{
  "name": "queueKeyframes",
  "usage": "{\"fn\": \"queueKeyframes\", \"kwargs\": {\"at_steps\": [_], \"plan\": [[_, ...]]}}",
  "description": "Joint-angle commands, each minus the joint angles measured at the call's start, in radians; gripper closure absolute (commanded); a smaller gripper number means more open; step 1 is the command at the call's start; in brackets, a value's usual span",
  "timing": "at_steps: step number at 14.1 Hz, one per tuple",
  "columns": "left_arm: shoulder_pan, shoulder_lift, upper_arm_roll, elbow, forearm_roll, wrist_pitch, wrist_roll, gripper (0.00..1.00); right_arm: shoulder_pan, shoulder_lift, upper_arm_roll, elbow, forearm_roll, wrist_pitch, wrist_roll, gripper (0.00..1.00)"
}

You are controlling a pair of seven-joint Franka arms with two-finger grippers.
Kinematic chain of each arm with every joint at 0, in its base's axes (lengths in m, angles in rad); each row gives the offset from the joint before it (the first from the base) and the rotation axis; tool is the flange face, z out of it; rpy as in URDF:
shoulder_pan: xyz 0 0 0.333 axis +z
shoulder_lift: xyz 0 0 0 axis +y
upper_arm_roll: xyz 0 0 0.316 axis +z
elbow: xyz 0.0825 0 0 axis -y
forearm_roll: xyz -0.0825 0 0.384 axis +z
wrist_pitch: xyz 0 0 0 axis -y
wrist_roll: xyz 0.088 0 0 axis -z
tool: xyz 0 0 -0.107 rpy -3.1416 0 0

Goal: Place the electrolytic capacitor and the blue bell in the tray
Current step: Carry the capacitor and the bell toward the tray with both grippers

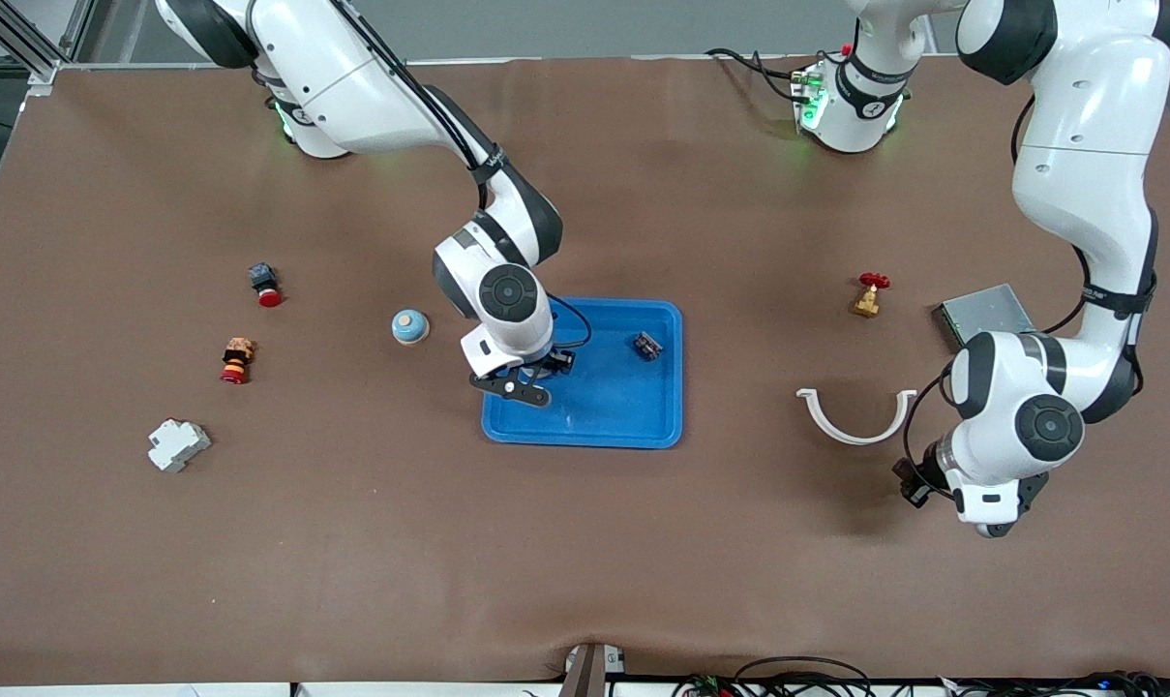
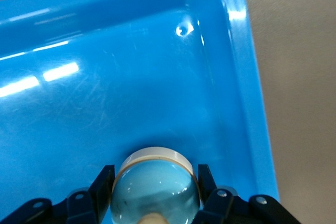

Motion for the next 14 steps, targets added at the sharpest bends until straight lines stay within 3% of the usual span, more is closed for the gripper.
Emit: {"fn": "queueKeyframes", "kwargs": {"at_steps": [1, 4, 5, 6, 11, 14], "plan": [[-0.006, -0.034, -0.013, 0.067, -0.027, -0.145, 0.004, 0.98, 0.01, -0.014, -0.01, -0.052, -0.022, 0.036, 0.033, 1.0], [-0.014, -0.086, -0.041, 0.087, -0.065, -0.236, -0.007, 0.98, 0.016, -0.019, -0.008, -0.064, -0.02, 0.032, 0.079, 1.0], [-0.015, -0.103, -0.05, 0.087, -0.073, -0.247, -0.01, 0.98, 0.008, -0.02, -0.006, -0.056, -0.02, 0.024, 0.111, 0.75], [-0.017, -0.123, -0.062, 0.087, -0.088, -0.256, -0.022, 0.98, 0.008, -0.025, -0.006, -0.056, -0.019, 0.023, 0.134, 0.01], [-0.047, -0.151, -0.169, 0.091, -0.098, -0.333, -0.254, 0.98, -0.009, -0.138, 0.001, -0.047, -0.006, -0.127, 0.116, 0.0], [-0.154, -0.148, -0.162, 0.091, -0.093, -0.332, -0.384, 0.98, -0.027, -0.233, 0.001, -0.136, -0.005, -0.142, 0.025, 0.0]]}}
